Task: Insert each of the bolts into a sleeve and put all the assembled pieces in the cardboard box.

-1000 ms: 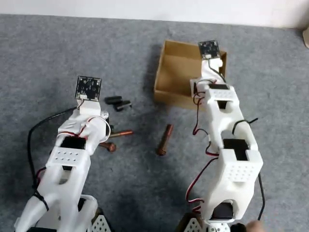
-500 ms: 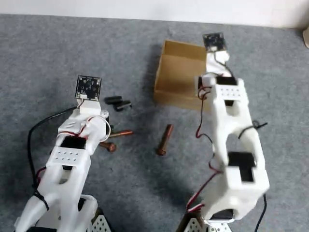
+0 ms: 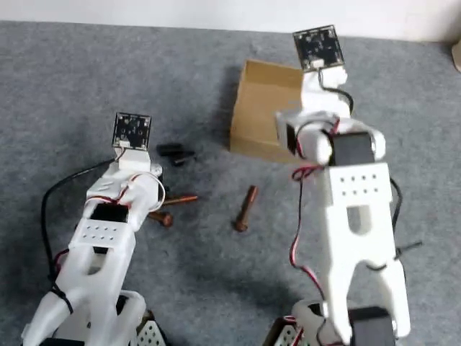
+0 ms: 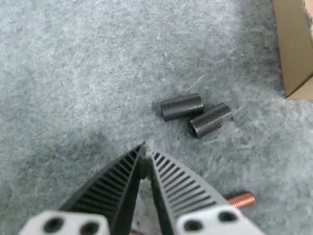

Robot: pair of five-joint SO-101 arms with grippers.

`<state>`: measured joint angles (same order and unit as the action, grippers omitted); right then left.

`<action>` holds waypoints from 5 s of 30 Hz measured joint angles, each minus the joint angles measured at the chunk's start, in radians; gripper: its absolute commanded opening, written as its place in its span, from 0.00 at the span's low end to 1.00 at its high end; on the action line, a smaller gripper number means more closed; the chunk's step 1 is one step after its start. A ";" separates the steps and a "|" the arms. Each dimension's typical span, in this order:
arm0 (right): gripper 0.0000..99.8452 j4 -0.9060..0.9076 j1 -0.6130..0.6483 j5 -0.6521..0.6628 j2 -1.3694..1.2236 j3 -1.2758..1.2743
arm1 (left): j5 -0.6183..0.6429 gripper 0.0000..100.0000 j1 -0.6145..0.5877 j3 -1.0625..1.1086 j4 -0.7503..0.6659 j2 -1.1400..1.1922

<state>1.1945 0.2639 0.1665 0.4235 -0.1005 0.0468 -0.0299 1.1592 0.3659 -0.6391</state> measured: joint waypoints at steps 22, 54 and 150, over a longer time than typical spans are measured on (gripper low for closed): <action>0.21 0.014 0.130 -0.077 0.448 -0.641 | 0.000 0.01 0.000 0.000 0.000 0.000; 0.21 -0.638 -0.084 -0.077 0.552 -1.246 | -0.959 0.13 0.141 -0.761 0.546 0.666; 0.21 -0.644 -0.086 -0.077 0.552 -1.246 | -1.019 0.25 0.100 -1.162 0.842 0.910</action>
<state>0.5501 0.1780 0.0898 0.9759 -1.3464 -0.9720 0.0698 -0.0023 1.2083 0.2708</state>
